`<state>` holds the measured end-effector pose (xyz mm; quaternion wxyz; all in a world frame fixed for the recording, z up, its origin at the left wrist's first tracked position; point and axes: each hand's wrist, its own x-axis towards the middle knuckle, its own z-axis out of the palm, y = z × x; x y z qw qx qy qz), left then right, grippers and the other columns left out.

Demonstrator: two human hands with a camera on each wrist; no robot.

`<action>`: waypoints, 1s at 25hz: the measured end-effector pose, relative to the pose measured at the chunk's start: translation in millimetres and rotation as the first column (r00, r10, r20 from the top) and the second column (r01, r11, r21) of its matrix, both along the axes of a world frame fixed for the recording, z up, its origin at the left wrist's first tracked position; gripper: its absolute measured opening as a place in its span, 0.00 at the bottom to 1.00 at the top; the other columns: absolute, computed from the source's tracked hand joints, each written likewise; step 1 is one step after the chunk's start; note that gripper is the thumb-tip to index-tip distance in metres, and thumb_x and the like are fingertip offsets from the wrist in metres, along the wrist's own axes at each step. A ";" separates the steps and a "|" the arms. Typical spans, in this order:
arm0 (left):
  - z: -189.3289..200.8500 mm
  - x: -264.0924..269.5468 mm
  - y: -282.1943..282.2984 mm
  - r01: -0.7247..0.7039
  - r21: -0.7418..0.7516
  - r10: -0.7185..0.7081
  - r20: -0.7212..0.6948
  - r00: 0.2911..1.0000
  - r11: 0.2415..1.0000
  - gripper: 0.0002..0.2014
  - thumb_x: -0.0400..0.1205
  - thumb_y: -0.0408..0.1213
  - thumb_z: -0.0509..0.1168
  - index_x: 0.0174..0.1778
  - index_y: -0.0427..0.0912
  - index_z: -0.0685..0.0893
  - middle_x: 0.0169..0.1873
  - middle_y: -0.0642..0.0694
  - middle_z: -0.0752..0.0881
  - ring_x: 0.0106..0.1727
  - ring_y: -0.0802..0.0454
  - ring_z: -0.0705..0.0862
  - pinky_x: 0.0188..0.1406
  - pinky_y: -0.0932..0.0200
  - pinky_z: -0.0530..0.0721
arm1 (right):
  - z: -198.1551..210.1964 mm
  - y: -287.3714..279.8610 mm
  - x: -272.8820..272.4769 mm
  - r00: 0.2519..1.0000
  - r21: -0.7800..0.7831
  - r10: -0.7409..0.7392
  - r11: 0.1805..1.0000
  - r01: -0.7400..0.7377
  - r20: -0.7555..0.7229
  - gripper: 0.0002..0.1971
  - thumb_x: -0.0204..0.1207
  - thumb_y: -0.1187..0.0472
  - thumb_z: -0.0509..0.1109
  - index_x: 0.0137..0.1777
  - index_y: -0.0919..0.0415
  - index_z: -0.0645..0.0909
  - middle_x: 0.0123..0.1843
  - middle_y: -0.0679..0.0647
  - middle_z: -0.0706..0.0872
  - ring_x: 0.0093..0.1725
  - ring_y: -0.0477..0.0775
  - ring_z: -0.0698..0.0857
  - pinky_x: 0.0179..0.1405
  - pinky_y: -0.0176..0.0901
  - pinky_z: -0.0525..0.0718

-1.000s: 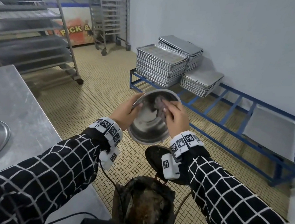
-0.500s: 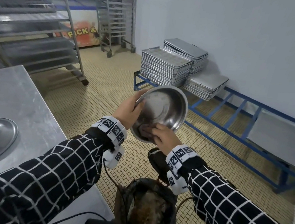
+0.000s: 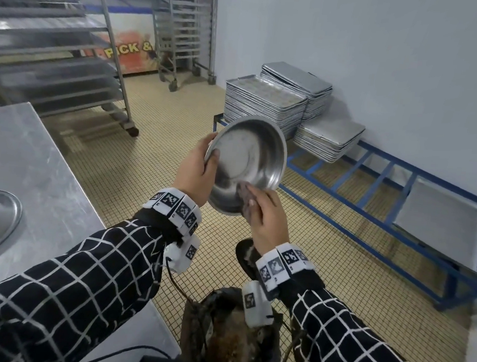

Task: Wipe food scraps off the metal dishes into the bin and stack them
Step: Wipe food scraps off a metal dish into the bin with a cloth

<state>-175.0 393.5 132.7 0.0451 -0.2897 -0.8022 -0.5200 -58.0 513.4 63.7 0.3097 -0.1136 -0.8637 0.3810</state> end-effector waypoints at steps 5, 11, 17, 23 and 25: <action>10.1 7.3 2.9 0.047 0.044 -0.047 -0.009 0.999 0.998 0.18 0.88 0.41 0.53 0.74 0.45 0.71 0.52 0.52 0.80 0.47 0.61 0.79 0.38 0.77 0.75 | 3.5 -30.1 -12.7 0.930 0.205 0.243 0.930 -0.304 0.276 0.30 0.84 0.43 0.47 0.84 0.54 0.56 0.83 0.51 0.62 0.83 0.49 0.57 0.80 0.47 0.61; 5.8 1.5 -8.3 0.081 0.020 -0.082 0.022 0.996 0.996 0.19 0.88 0.43 0.52 0.75 0.45 0.69 0.61 0.47 0.81 0.59 0.51 0.80 0.46 0.71 0.75 | -8.5 -6.0 -9.9 0.903 0.424 0.095 0.859 -0.287 0.420 0.33 0.83 0.40 0.39 0.83 0.55 0.59 0.82 0.50 0.65 0.84 0.54 0.53 0.81 0.57 0.61; 12.5 4.1 -10.8 0.018 0.006 -0.018 0.009 1.000 1.000 0.19 0.89 0.43 0.51 0.75 0.44 0.70 0.58 0.51 0.81 0.56 0.55 0.78 0.49 0.64 0.72 | 1.8 -30.1 -14.3 0.903 0.322 0.117 0.909 -0.265 0.414 0.29 0.86 0.43 0.40 0.83 0.53 0.57 0.83 0.49 0.63 0.84 0.51 0.53 0.83 0.47 0.50; 5.8 6.9 -17.2 0.039 -0.050 -0.035 0.086 0.996 0.998 0.18 0.89 0.43 0.50 0.73 0.46 0.72 0.53 0.49 0.83 0.48 0.53 0.81 0.45 0.56 0.82 | -9.2 4.4 -10.9 0.765 0.565 -0.325 0.823 -0.060 0.555 0.30 0.84 0.41 0.36 0.85 0.49 0.43 0.86 0.50 0.40 0.84 0.60 0.37 0.82 0.64 0.43; 2.3 12.9 -17.3 0.053 -0.016 -0.050 0.163 0.985 0.998 0.17 0.89 0.43 0.51 0.71 0.48 0.75 0.51 0.50 0.83 0.49 0.53 0.80 0.47 0.55 0.81 | -7.8 15.9 -11.9 0.766 0.518 -0.366 0.854 0.050 0.529 0.32 0.85 0.41 0.39 0.85 0.52 0.38 0.85 0.51 0.33 0.83 0.61 0.35 0.81 0.66 0.46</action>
